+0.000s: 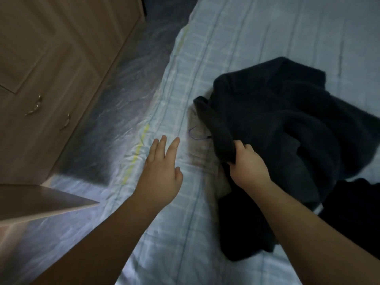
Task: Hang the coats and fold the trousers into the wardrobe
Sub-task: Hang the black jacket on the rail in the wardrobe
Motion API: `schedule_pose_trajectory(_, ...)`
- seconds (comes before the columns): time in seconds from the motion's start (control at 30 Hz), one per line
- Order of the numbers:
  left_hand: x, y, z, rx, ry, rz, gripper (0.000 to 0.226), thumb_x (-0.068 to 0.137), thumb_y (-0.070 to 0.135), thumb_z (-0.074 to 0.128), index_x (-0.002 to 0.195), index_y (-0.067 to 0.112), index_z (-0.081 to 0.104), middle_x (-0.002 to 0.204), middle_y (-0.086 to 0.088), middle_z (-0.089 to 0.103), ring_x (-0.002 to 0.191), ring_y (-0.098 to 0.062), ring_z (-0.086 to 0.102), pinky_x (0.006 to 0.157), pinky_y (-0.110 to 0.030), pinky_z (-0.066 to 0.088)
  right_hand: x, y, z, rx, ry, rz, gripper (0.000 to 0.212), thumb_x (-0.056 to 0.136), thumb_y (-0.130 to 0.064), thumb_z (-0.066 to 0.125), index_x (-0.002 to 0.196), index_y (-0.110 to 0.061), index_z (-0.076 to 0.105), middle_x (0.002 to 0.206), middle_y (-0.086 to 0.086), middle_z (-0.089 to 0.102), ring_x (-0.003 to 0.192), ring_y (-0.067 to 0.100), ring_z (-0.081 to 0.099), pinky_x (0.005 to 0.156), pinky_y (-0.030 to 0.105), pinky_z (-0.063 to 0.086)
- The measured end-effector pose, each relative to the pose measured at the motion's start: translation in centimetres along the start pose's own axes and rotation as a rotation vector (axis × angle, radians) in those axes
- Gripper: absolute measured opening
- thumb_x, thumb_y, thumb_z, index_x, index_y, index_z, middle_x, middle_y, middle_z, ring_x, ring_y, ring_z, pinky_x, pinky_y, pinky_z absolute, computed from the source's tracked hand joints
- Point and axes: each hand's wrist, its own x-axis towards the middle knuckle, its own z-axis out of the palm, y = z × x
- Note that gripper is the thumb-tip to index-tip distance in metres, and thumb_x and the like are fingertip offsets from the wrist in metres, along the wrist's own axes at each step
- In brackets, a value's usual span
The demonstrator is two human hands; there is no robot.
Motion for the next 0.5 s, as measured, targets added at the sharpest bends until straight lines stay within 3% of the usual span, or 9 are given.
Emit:
schedule_pose_trajectory(0.17,0.5,4.3,-6.8,-0.010,0.029,0.095,0.076,0.094,0.014,0.053,0.158,0.022,0.014,0.166,-0.012,0.006,0.153,-0.030,-0.001,0.122,-0.045,0.012,-4.7,-0.8,-8.8,0.207,-0.007,0.048,0.041,0.086,-0.029,0.068,0.122,-0.025,0.048,0.107,0.007,0.066,0.092,0.029,0.064,0.080,0.044,0.054)
schedule_pose_trajectory(0.4,1.3,13.5,-16.1,-0.030,0.029,0.309,0.080,0.093,0.013,0.052,0.159,0.025,0.009,0.166,-0.011,0.005,0.152,-0.029,0.000,0.123,-0.044,0.009,-13.2,-1.4,-20.5,0.347,0.160,0.101,0.065,0.077,-0.046,0.080,0.129,-0.028,0.045,0.116,-0.006,0.061,0.101,0.019,0.059,0.085,0.039,0.049)
schedule_pose_trajectory(0.5,1.1,17.7,-18.7,-0.037,-0.004,0.387,0.079,0.095,0.015,0.050,0.159,0.028,0.006,0.166,-0.008,0.001,0.153,-0.026,-0.004,0.122,-0.042,0.007,-16.7,-0.5,-24.4,0.491,0.248,0.106,0.049,0.085,-0.058,0.069,0.124,-0.032,0.053,0.109,-0.015,0.063,0.101,0.012,0.061,0.085,0.034,0.047)
